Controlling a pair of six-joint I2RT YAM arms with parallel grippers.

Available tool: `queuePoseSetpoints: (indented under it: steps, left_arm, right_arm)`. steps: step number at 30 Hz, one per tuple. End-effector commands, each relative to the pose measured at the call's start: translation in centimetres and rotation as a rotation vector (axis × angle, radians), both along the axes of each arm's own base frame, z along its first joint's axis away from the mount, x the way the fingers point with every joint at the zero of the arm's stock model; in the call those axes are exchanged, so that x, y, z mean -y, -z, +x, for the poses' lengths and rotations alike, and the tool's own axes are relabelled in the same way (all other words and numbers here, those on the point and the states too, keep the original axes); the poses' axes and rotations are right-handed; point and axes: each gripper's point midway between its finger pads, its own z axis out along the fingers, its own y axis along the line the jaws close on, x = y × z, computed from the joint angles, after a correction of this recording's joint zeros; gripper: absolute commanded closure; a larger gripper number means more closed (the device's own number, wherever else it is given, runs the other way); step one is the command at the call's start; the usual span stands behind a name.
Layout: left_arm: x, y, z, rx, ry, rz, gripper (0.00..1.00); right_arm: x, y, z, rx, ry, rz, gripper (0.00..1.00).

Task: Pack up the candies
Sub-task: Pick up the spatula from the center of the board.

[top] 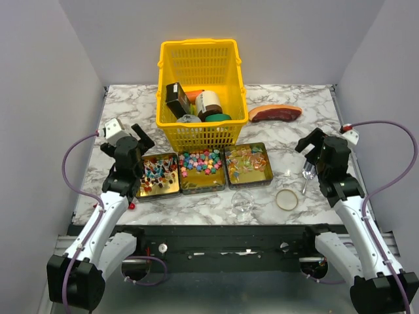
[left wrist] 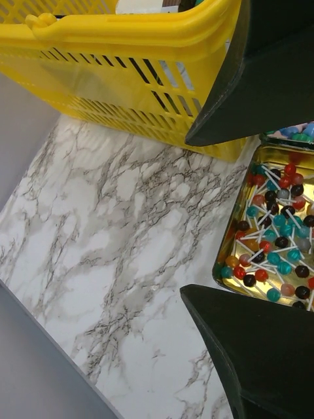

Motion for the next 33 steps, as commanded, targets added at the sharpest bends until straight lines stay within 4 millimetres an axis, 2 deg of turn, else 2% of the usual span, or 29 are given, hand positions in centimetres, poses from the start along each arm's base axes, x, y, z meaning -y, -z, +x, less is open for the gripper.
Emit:
queuePoseSetpoints:
  steps: [1, 6, 10, 14, 16, 23, 26, 33]
  left_arm:
    - [-0.9, -0.7, -0.5, 0.031, -0.065, -0.014, 0.01]
    - [0.3, -0.6, -0.7, 0.019, 0.032, 0.024, 0.01]
    - [0.2, -0.3, -0.7, 0.010, 0.029, 0.033, 0.01]
    - [1.4, 0.0, -0.3, 0.008, 0.108, 0.045, 0.01]
    - [2.1, 0.3, -0.2, -0.002, 0.161, 0.060, 0.01]
    - [2.4, 1.1, 0.1, -0.032, 0.172, 0.060, 0.01]
    - [2.5, 1.3, 0.2, -0.036, 0.180, 0.060, 0.01]
    - [3.3, 1.3, 0.3, -0.021, 0.232, 0.066, 0.01]
  right_arm:
    - [1.7, 2.9, -1.7, -0.143, 0.102, -0.017, 0.00]
    - [2.5, 5.2, -3.2, -0.248, 0.160, -0.022, 0.00]
    - [1.8, 6.1, -3.8, -0.283, 0.131, 0.001, 0.00]
    - [1.7, 7.8, -4.8, -0.361, 0.159, 0.025, 0.07]
    - [1.9, 9.2, -5.5, -0.443, 0.171, 0.015, 0.07]
    - [2.3, 13.5, -7.7, -0.672, 0.244, -0.001, 0.12]
    - [2.4, 14.8, -7.7, -0.715, 0.259, -0.008, 0.18]
    - [2.0, 15.7, -6.3, -0.769, 0.248, -0.020, 0.28]
